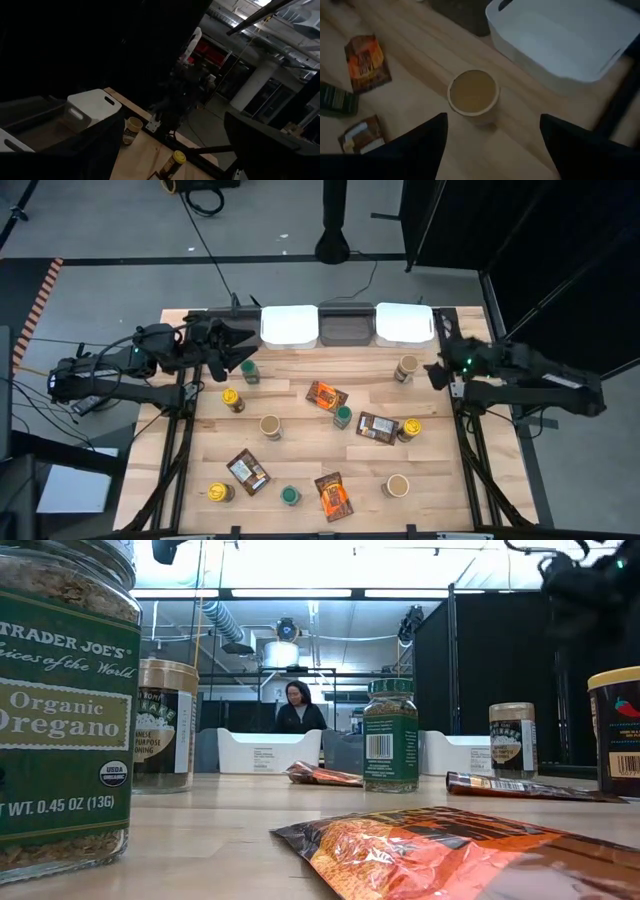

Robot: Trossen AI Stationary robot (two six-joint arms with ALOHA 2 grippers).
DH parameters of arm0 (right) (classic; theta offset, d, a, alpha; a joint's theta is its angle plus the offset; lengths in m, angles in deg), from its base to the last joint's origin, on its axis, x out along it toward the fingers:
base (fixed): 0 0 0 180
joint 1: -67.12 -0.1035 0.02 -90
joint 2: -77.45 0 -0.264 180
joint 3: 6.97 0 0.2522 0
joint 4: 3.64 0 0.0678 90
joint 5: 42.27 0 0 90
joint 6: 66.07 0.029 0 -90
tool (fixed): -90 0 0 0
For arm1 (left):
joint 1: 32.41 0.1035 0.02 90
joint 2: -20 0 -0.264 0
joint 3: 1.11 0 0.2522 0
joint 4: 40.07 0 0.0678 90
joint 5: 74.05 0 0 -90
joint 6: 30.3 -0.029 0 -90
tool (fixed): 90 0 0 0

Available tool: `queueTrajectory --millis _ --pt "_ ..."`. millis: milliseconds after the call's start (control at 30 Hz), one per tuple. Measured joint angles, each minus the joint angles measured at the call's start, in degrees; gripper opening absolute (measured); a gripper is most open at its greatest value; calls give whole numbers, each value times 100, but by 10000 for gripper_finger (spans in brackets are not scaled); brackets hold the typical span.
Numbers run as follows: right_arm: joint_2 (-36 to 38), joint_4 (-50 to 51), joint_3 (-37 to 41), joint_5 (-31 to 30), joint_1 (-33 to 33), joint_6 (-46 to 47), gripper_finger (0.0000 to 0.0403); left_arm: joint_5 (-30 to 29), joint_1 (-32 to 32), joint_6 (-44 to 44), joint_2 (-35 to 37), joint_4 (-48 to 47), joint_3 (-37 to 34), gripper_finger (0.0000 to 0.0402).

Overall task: Sort spices by type
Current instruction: Put the top right brown seasoning bottle into the right white bin

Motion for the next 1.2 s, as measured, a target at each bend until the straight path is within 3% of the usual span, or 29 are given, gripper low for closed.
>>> queueTrajectory --millis 300,467,667,867,1000,1100,1200 --pt "-8 -768 54 -311 -419 1029 295 0 0 -13 -169 -3 0 349" --pt "-108 -890 536 -660 -924 1879 280 72 -2 -13 -276 -19 0 349" --pt "-108 -1152 1077 -574 -2014 2792 266 308 -7 -15 -311 2 0 349" --pt "-117 -1365 1034 -397 -3607 3810 246 308 -4 -203 -311 2 0 349" --pt "-667 -775 1064 -719 -4593 4950 225 308 -4 -326 -309 3 0 349" --pt "-1215 -812 1063 -1202 -4919 5283 209 308 -4 -321 -309 4 0 349" --pt "-1603 -808 1039 -1208 -5126 5526 198 308 -4 -320 -309 2 0 349"
